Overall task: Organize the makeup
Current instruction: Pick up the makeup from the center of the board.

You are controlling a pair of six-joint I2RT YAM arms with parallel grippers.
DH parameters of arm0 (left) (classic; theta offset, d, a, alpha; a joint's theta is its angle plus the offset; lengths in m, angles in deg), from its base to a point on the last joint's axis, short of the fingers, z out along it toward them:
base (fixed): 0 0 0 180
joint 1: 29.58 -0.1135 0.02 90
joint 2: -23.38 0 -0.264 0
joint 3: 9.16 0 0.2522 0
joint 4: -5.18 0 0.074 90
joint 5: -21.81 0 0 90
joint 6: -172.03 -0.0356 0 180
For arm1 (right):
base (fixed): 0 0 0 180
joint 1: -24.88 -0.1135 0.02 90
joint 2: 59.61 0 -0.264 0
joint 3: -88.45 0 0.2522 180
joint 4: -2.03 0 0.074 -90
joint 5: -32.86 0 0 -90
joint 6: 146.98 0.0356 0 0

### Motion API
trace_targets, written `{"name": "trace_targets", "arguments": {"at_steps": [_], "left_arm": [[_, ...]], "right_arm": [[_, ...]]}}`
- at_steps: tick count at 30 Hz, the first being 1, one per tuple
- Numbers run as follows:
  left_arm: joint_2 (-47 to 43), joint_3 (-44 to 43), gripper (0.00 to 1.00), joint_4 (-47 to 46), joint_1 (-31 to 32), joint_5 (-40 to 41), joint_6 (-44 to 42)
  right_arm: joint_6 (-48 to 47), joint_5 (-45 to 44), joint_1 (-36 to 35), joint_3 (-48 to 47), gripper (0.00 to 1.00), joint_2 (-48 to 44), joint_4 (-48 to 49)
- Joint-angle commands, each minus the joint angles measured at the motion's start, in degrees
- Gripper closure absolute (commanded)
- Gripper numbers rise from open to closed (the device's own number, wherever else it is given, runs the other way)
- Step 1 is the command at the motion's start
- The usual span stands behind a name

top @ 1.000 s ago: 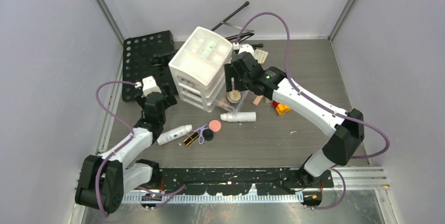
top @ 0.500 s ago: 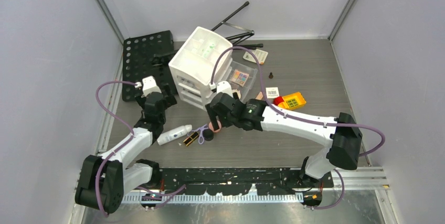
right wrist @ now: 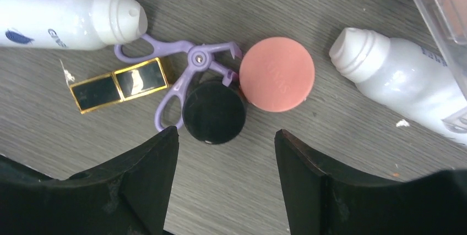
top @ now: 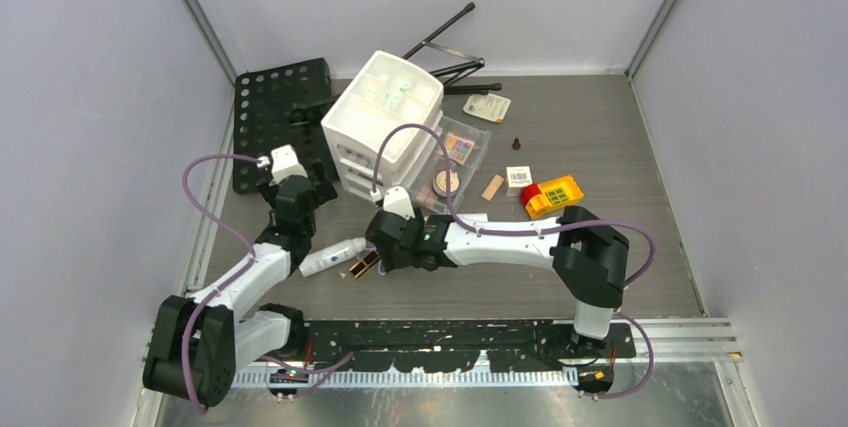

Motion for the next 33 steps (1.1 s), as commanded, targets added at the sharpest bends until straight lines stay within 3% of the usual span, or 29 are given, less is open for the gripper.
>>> {"name": "trace_targets", "arguments": {"at_steps": [1, 10, 33], "left_arm": [[-0.27, -1.75, 0.05, -1.84, 0.04, 1.32, 0.27], [-0.39, -1.69, 0.05, -1.80, -0.01, 1.26, 0.27], [-0.86, -1.41, 0.05, -1.89, 0.05, 1.52, 0.45]], "right_arm": [[3.72, -5.00, -0.53, 0.33, 0.30, 0.31, 8.19], [5.74, -4.97, -0.92, 0.87, 0.28, 3.39, 9.57], [6.85, -5.24, -1.80, 1.46, 0.37, 5.68, 9.77]]}}
